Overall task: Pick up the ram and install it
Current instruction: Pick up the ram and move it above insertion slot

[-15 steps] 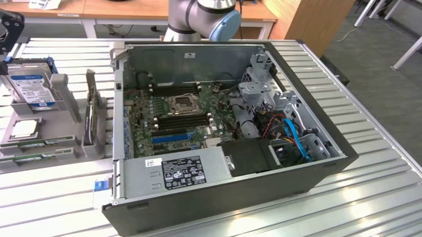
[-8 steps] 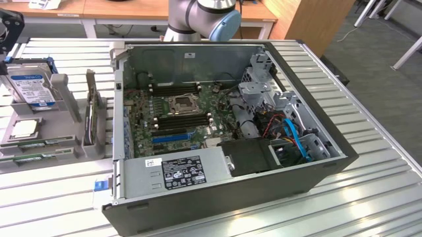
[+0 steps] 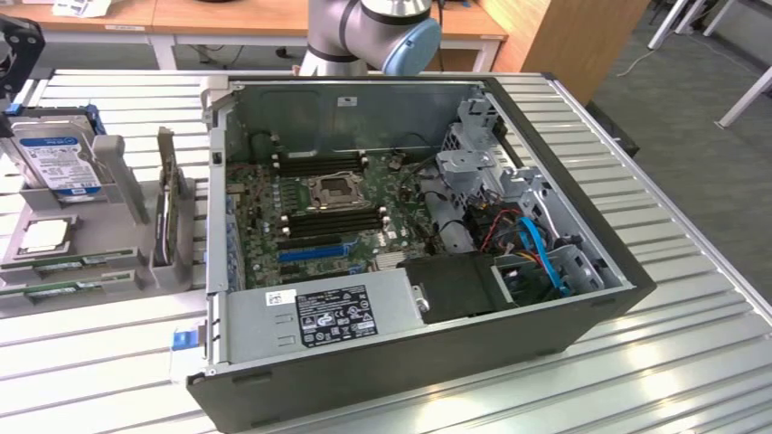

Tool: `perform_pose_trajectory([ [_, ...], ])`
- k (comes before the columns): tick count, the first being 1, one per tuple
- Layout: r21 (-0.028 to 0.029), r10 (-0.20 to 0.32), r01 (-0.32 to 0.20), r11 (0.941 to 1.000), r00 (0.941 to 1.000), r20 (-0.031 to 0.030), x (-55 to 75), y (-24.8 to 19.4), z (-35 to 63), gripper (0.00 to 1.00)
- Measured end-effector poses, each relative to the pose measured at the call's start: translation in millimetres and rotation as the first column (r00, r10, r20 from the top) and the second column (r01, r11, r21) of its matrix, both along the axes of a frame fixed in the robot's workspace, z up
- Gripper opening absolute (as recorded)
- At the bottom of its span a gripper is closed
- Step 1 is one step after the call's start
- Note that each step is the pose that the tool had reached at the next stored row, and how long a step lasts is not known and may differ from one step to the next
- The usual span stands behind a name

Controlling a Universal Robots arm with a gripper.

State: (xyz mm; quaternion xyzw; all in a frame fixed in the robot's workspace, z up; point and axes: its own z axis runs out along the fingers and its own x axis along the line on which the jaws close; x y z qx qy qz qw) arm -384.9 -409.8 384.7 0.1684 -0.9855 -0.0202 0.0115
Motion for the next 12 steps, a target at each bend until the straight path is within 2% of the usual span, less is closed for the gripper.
perform_pose_trajectory([
  [6, 0.0000, 0.066, -0.066, 0.9978, 0.9978, -0.0022, 0.0, 0.0, 0.0, 0.10],
  [12, 0.0001, 0.136, -0.136, 0.9908, 0.9907, -0.0043, 0.0, 0.0, 0.0, 0.10],
])
